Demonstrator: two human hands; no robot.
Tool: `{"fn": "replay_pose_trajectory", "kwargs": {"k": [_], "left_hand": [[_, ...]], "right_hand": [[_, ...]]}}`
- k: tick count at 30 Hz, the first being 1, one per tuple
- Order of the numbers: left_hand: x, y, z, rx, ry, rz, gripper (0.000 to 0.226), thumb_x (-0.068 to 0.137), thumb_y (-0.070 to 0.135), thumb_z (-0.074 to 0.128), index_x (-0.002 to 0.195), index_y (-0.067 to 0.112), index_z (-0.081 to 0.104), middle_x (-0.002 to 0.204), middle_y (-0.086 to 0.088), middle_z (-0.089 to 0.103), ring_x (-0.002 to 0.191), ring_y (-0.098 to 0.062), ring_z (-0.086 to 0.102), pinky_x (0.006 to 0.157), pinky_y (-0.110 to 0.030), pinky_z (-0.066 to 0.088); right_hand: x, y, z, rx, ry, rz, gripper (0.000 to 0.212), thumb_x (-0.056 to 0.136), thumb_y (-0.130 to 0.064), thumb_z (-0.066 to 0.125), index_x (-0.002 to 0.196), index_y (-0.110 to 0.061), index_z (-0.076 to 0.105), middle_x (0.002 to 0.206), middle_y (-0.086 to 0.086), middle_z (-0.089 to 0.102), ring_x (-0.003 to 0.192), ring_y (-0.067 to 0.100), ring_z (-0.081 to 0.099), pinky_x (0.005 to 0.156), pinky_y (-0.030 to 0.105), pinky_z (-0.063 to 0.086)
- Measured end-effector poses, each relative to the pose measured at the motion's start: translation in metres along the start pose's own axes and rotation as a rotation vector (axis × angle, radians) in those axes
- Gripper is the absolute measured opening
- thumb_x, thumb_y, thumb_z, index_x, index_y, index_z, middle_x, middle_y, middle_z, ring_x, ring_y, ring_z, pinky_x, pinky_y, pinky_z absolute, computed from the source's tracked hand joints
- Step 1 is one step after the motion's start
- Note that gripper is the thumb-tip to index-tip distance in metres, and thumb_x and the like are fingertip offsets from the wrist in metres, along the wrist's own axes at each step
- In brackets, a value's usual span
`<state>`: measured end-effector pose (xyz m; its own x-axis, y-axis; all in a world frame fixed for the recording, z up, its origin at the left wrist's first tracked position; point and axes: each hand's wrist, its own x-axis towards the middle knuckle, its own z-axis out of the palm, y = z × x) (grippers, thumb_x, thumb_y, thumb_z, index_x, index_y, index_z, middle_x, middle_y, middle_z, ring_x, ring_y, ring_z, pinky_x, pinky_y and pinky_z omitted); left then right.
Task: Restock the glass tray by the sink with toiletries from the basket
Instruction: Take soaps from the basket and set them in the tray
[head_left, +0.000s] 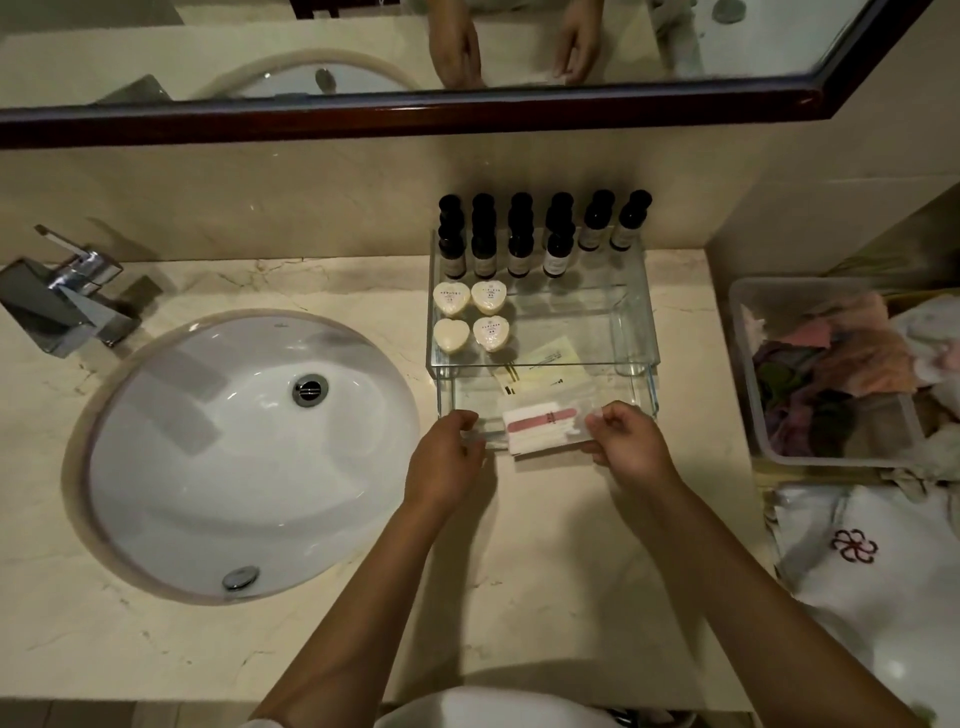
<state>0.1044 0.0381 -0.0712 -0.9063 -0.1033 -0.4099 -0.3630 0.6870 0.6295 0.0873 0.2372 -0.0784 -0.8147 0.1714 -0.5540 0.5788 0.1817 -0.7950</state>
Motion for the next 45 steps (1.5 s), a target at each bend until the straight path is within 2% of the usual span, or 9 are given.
{"fn": "replay_pose_trajectory", "kwargs": {"k": [6, 9, 13, 19, 29, 36, 40, 42, 45], "left_hand": [[-0.013, -0.010, 0.003, -0.079, 0.028, -0.025, 0.028, 0.090, 0.014, 0.057, 0.118, 0.014, 0.061, 0.115, -0.002, 0.065, 0.104, -0.019, 0.060, 0.083, -0.019, 0.041], [-0.022, -0.019, 0.005, -0.149, 0.056, -0.059, 0.025, 0.089, 0.016, 0.060, 0.114, 0.015, 0.064, 0.112, 0.001, 0.067, 0.103, -0.016, 0.062, 0.087, -0.020, 0.044], [-0.030, -0.027, 0.007, -0.147, 0.075, -0.049, 0.021, 0.087, 0.016, 0.062, 0.108, 0.016, 0.068, 0.104, 0.004, 0.070, 0.096, -0.012, 0.065, 0.085, -0.019, 0.046], [-0.038, -0.038, 0.006, -0.174, 0.097, -0.082, 0.014, 0.087, 0.024, 0.065, 0.099, 0.020, 0.071, 0.095, 0.009, 0.071, 0.091, -0.007, 0.065, 0.083, -0.019, 0.048], [-0.066, -0.049, 0.013, -0.137, 0.088, -0.012, 0.018, 0.087, 0.022, 0.066, 0.102, 0.016, 0.073, 0.097, 0.005, 0.073, 0.086, -0.001, 0.063, 0.079, -0.009, 0.042], [-0.071, -0.047, 0.013, -0.127, 0.085, -0.044, 0.017, 0.086, 0.022, 0.066, 0.101, 0.016, 0.073, 0.097, 0.003, 0.073, 0.090, -0.008, 0.066, 0.082, -0.014, 0.044], [-0.069, -0.045, 0.010, -0.103, 0.044, -0.065, 0.015, 0.086, 0.024, 0.066, 0.099, 0.020, 0.073, 0.097, 0.006, 0.072, 0.092, -0.009, 0.066, 0.081, -0.017, 0.046], [-0.066, -0.039, 0.004, -0.085, 0.047, -0.073, 0.013, 0.087, 0.027, 0.065, 0.097, 0.023, 0.072, 0.096, 0.007, 0.072, 0.092, -0.008, 0.065, 0.080, -0.021, 0.047], [-0.058, -0.022, -0.004, -0.039, 0.123, -0.047, 0.021, 0.089, 0.030, 0.061, 0.105, 0.020, 0.070, 0.101, 0.006, 0.071, 0.094, -0.011, 0.065, 0.081, -0.024, 0.048]], "right_hand": [[-0.010, 0.014, 0.000, 0.088, 0.023, 0.040, 0.029, 0.092, -0.011, 0.055, 0.063, -0.017, 0.053, 0.071, 0.007, 0.058, 0.061, 0.016, 0.054, 0.052, 0.026, 0.040], [-0.015, 0.021, -0.001, 0.070, 0.035, 0.064, 0.026, 0.084, -0.021, 0.061, 0.058, -0.020, 0.058, 0.068, 0.007, 0.057, 0.065, 0.022, 0.053, 0.062, 0.033, 0.042], [-0.021, 0.024, -0.005, 0.170, 0.101, 0.151, 0.032, 0.086, -0.009, 0.061, 0.055, -0.012, 0.055, 0.065, 0.003, 0.053, 0.062, 0.021, 0.049, 0.061, 0.029, 0.039], [-0.035, 0.036, -0.022, 0.153, 0.217, 0.177, 0.014, 0.083, -0.024, 0.059, 0.077, -0.014, 0.067, 0.087, 0.010, 0.070, 0.090, 0.035, 0.064, 0.090, 0.051, 0.049], [-0.059, 0.057, -0.033, 0.139, 0.215, 0.170, 0.020, 0.089, -0.009, 0.055, 0.071, -0.011, 0.063, 0.077, 0.011, 0.063, 0.071, 0.023, 0.059, 0.071, 0.038, 0.048], [-0.061, 0.055, -0.040, 0.223, 0.169, 0.242, 0.017, 0.091, -0.008, 0.054, 0.075, -0.006, 0.060, 0.078, 0.011, 0.058, 0.070, 0.018, 0.054, 0.062, 0.027, 0.044], [-0.072, 0.052, -0.044, 0.112, 0.244, 0.197, 0.013, 0.089, -0.012, 0.056, 0.084, -0.008, 0.067, 0.081, 0.009, 0.065, 0.073, 0.022, 0.059, 0.068, 0.033, 0.046], [-0.074, 0.046, -0.044, 0.098, 0.337, 0.180, 0.013, 0.086, -0.015, 0.060, 0.076, -0.014, 0.067, 0.077, 0.005, 0.066, 0.073, 0.025, 0.060, 0.073, 0.038, 0.048], [-0.069, 0.026, -0.041, 0.173, 0.333, 0.166, 0.020, 0.087, -0.013, 0.059, 0.067, -0.015, 0.061, 0.070, 0.006, 0.061, 0.066, 0.024, 0.055, 0.063, 0.034, 0.044]]}}
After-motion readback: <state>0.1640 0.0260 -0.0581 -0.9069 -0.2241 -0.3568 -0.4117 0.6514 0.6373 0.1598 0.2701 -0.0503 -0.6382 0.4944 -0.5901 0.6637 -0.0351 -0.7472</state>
